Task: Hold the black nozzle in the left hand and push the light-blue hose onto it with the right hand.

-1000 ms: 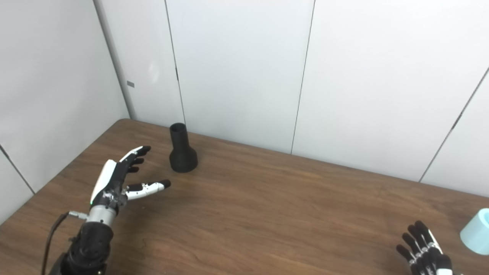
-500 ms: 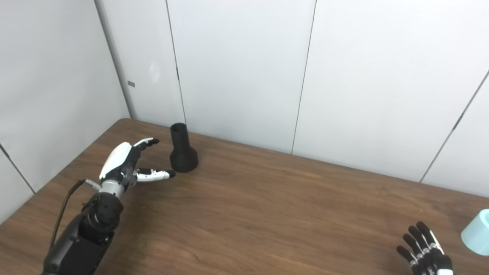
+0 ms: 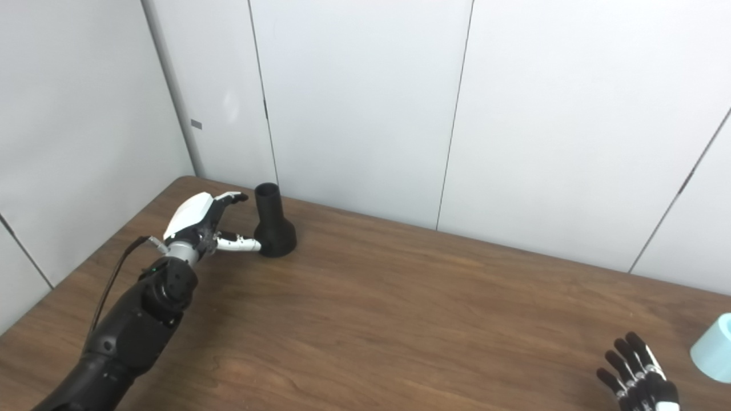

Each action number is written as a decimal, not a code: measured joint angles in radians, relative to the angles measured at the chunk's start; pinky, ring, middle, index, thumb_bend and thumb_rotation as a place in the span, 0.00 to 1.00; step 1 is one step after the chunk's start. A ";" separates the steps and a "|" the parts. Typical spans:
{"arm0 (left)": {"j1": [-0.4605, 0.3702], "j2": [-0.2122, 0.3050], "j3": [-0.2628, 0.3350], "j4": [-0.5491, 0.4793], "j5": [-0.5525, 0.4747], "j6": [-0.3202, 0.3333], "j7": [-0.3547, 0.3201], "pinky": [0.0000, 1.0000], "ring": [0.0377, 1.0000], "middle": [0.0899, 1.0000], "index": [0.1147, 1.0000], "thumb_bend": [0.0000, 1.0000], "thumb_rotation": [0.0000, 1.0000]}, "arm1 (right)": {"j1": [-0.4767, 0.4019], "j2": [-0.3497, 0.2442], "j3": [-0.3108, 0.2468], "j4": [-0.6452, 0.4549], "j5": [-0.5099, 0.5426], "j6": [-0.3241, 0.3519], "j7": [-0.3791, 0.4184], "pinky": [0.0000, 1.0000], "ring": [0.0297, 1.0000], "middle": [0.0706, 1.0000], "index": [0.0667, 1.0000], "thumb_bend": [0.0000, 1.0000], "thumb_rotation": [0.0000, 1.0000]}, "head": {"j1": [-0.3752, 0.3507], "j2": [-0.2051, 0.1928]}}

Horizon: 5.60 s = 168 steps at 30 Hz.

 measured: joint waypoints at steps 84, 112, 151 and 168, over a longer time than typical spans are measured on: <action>-0.038 -0.040 -0.181 -0.005 0.141 -0.024 -0.011 0.70 0.64 0.50 0.39 0.52 0.00 | 0.037 0.038 -0.001 -0.092 -0.015 0.099 -0.032 0.82 0.90 0.91 0.93 0.55 0.85 | -0.052 0.052; 0.151 -0.193 -0.179 -0.261 0.181 -0.055 0.029 0.52 0.52 0.47 0.40 0.52 0.00 | 0.038 0.048 0.001 -0.094 -0.029 0.095 -0.046 0.78 0.88 0.89 0.90 0.53 0.88 | -0.163 0.086; 0.350 -0.411 -0.399 -0.429 0.387 -0.130 0.093 0.43 0.47 0.42 0.43 0.52 0.00 | 0.056 0.073 0.022 -0.225 -0.129 0.186 -0.102 0.75 0.85 0.85 0.86 0.56 0.90 | -0.429 0.163; 0.389 -0.412 -0.389 -0.436 0.339 -0.183 0.100 0.46 0.49 0.42 0.43 0.52 0.00 | 0.050 0.076 -0.031 -0.373 -0.158 0.230 -0.162 0.75 0.83 0.84 0.83 0.53 0.77 | -0.715 0.152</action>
